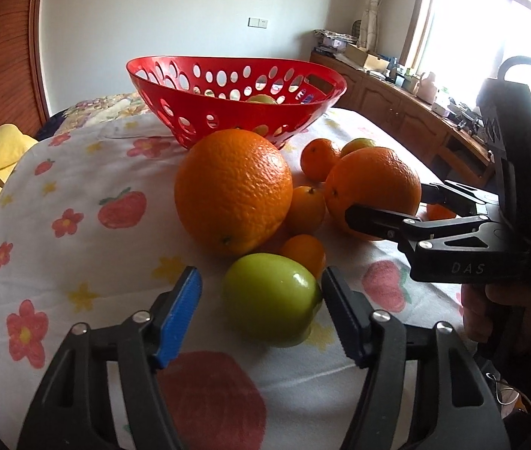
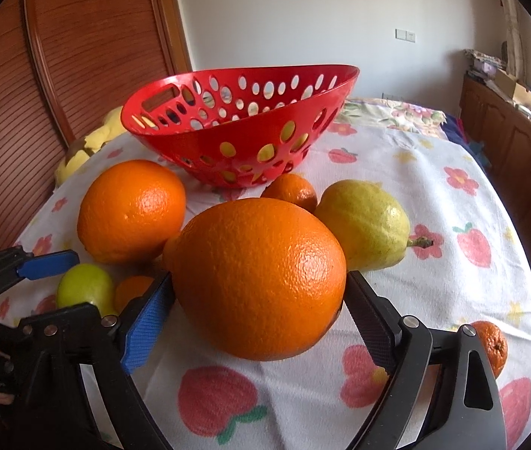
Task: Organize fruits
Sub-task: 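Grasp the green apple with the left gripper while the right gripper grasps the large orange, then lift the apple with the left gripper while the right gripper carries the orange over the basket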
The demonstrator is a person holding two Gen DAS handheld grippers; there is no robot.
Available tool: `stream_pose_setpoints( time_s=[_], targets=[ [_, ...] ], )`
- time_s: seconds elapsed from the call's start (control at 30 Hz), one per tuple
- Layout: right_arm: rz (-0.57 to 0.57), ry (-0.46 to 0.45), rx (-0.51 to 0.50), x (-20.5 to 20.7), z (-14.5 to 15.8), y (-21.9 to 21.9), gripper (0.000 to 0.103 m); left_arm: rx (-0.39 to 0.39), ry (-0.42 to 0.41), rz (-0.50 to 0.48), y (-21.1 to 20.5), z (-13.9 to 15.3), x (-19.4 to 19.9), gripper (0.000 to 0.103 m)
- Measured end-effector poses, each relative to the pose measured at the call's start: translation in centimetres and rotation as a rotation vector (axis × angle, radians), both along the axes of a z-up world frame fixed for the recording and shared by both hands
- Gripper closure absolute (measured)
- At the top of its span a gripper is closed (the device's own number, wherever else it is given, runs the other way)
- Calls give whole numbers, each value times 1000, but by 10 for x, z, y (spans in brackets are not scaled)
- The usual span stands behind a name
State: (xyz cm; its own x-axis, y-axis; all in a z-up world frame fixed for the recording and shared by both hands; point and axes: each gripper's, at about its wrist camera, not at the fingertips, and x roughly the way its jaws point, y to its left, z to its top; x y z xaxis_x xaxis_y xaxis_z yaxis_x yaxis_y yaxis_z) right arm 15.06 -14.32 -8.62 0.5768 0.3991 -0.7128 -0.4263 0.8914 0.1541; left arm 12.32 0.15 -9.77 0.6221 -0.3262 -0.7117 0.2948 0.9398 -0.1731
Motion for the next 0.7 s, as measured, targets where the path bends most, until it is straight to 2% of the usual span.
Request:
stream_pose_setpoints(
  time_s=[0.43, 0.7],
  targets=[
    [-2, -6, 22, -23, 2, -16, 13, 16, 22, -19, -7, -7, 1, 39],
    [1, -10, 44, -25, -1, -19, 13, 7, 34, -11, 0, -9, 1, 48]
  ],
)
